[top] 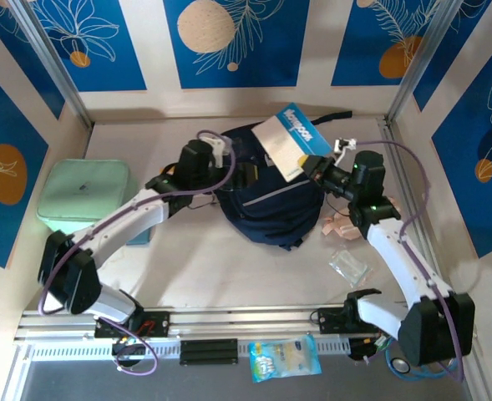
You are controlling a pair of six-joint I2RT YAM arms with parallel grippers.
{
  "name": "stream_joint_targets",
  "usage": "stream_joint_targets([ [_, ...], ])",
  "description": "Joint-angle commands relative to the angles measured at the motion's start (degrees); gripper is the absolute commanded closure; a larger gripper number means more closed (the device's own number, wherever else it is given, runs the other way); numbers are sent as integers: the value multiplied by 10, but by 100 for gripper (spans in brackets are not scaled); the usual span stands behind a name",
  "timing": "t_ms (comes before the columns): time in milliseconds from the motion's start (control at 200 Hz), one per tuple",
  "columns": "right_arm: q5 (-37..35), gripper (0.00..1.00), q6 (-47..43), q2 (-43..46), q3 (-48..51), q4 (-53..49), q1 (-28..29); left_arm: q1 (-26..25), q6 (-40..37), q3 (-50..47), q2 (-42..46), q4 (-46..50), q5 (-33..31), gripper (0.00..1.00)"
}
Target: Pack the student bag
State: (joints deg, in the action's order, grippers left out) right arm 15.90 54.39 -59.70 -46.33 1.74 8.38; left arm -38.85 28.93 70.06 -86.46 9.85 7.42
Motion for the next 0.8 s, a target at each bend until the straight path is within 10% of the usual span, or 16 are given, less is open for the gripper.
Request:
stream_joint_targets([
  [0,-96,100,-85,38,-23,-182,-25,-40,-154,54,-68,107,-43,5],
  [395,-211,100,-93,98,-53,-318,-61,-144,-315,257,-286,229,-159,20],
  [790,-211,100,-97,114,-53,-336,-83,-145,-307,348,-378,282,-232,60],
])
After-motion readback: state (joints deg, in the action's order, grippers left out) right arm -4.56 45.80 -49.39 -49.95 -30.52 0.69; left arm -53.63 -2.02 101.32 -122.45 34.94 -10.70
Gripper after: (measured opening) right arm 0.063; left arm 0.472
